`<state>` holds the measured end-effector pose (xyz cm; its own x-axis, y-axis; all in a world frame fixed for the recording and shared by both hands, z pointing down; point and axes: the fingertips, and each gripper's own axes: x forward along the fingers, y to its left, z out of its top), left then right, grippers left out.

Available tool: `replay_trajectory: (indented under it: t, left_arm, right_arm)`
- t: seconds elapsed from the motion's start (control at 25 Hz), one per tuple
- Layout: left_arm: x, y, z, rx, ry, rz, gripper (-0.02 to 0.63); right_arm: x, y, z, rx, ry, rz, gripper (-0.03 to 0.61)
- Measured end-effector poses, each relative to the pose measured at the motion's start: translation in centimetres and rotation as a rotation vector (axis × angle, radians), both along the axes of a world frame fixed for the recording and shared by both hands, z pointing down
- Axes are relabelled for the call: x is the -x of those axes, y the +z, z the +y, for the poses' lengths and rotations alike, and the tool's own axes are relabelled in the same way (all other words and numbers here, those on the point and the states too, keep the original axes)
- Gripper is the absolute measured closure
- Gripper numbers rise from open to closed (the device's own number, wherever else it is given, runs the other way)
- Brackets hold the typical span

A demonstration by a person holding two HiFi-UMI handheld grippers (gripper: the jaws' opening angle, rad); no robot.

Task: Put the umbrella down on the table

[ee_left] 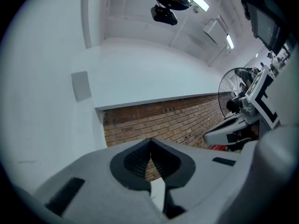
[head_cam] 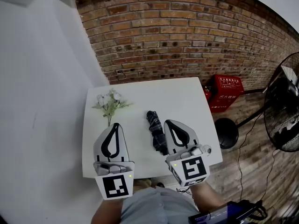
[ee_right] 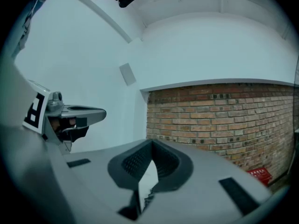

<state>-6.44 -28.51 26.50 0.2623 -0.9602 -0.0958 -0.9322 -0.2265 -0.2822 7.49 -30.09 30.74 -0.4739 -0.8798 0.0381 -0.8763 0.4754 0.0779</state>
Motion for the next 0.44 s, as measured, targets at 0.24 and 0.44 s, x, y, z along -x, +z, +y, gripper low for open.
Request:
replay_trajectory:
  t: [0.24, 0.44]
  left_arm:
    - [-0.16, 0.6, -0.24, 0.011, 0.006, -0.003, 0.604]
    - [-0.26, 0.56, -0.38, 0.008, 0.009, -0.003, 0.604]
  right_arm:
    - [-0.07, 0.55, -0.2, 0.008, 0.007, 0.002, 0.575]
    - [-0.3, 0.53, -0.37, 0.009, 0.016, 0.001, 0.574]
